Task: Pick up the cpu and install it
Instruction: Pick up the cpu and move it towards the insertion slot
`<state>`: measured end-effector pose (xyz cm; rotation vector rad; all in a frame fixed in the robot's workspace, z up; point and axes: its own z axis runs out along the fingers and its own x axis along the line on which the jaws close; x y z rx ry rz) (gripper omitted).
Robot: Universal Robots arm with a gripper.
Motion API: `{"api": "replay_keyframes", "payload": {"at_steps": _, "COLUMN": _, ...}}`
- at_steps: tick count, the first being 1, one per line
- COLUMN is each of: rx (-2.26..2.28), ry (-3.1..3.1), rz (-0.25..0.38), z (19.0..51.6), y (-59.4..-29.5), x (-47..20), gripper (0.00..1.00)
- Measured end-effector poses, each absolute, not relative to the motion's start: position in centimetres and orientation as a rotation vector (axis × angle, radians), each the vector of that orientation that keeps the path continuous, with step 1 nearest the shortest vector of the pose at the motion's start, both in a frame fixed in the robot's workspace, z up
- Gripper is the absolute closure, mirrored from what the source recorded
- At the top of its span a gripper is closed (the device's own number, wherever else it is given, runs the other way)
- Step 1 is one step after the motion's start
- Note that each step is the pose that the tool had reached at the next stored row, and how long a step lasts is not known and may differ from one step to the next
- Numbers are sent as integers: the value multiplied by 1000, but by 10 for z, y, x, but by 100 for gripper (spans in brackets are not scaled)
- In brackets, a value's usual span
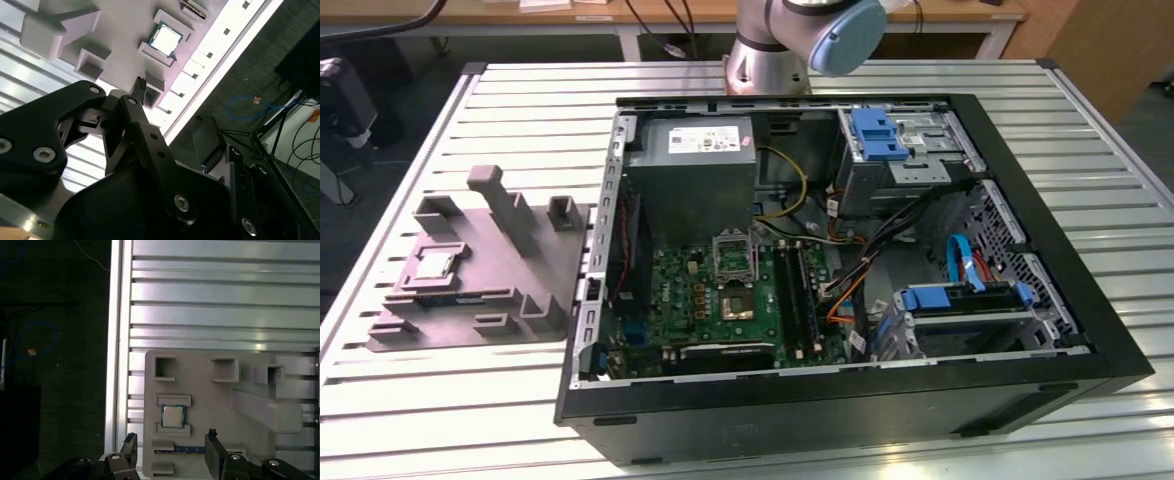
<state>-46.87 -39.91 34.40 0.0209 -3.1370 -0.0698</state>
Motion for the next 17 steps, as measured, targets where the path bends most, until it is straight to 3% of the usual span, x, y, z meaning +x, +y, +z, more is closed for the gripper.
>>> {"api": "replay_keyframes", "payload": {"at_steps": 17, "rx": 79, "ry": -3133, "rz": -70, "z": 313, "y": -411, "x": -455, "gripper": 35}}
